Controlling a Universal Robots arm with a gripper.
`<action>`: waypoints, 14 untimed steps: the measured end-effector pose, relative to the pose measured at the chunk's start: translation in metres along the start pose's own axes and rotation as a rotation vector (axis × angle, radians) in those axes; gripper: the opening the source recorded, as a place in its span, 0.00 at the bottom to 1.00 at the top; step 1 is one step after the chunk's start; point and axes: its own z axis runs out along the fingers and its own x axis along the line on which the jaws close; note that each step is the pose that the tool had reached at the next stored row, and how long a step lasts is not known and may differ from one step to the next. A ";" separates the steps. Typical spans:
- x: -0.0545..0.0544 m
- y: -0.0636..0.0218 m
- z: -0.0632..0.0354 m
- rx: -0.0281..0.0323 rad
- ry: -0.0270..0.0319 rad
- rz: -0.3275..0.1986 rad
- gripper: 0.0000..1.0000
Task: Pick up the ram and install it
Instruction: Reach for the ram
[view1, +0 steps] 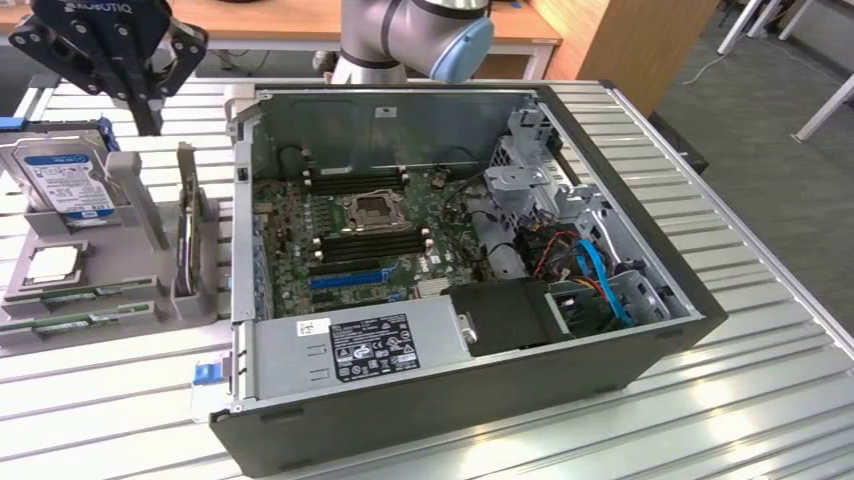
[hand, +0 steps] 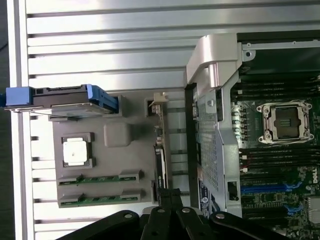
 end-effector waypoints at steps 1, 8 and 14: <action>0.002 -0.0001 0.0001 0.0001 0.0011 0.000 0.10; 0.011 -0.0009 0.0007 0.0007 0.0089 0.000 0.10; 0.019 -0.0015 0.0012 0.0011 0.0145 0.001 0.10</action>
